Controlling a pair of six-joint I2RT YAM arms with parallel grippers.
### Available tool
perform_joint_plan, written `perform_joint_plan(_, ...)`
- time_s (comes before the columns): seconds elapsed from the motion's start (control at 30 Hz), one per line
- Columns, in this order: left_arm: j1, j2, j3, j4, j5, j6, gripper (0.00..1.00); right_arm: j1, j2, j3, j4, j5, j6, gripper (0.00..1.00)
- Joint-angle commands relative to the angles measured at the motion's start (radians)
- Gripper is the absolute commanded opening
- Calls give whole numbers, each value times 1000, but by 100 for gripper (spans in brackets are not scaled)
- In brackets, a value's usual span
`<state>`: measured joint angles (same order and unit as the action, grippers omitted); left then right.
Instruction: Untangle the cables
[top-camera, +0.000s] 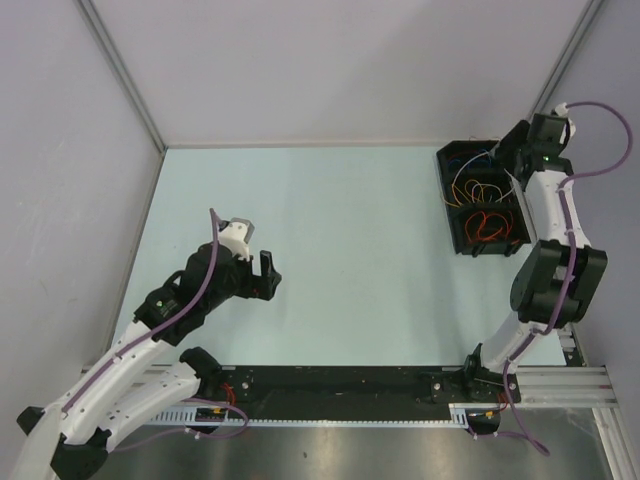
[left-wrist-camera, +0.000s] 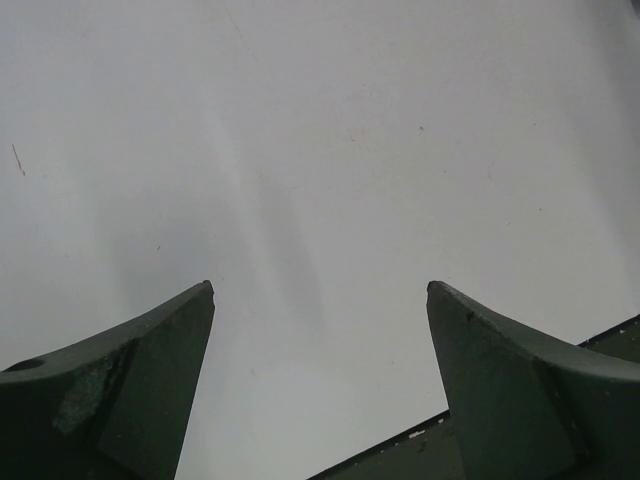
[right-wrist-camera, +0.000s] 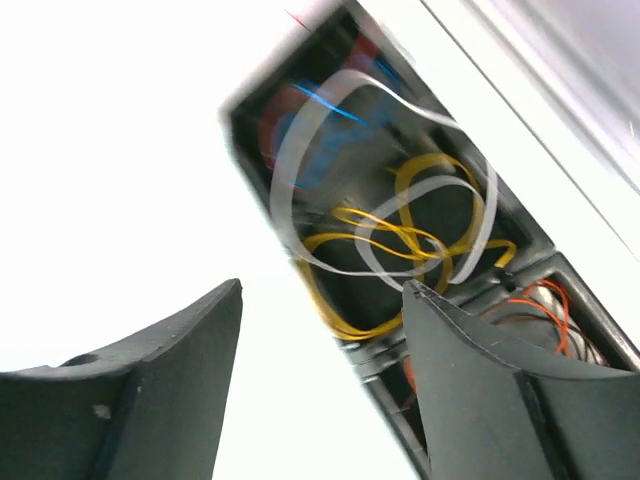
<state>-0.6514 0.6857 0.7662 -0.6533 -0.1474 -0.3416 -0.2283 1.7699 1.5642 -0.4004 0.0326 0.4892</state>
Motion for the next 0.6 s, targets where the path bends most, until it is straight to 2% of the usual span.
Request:
perform_joint_plan(0.0, 4, -20, 2, 26, -3, -8, 92, 30, -182, 57, -49, -52, -31, 71)
perform_joint_plan(0.27, 3, -38, 1, 30, 17, -5, 92, 153, -487, -179, 34, -114, -26, 78)
perform_joint_plan(0.37, 4, -55, -1, 32, 20, -5, 92, 269, -607, -355, 139, -169, -64, 79)
perform_joint_plan(0.4, 3, -61, -2, 34, 25, -5, 92, 338, -675, -406, 226, -181, -78, 82)
perform_joint_plan(0.47, 4, -77, -4, 37, 28, -5, 92, 404, -733, -541, 280, -157, -100, 86)
perform_joint_plan(0.5, 3, -80, -4, 37, 32, -5, 92, 440, -753, -576, 344, -172, -103, 100)
perform_joint_plan(0.57, 4, -92, -5, 40, 40, -4, 92, 448, -773, -657, 391, -189, -90, 100)
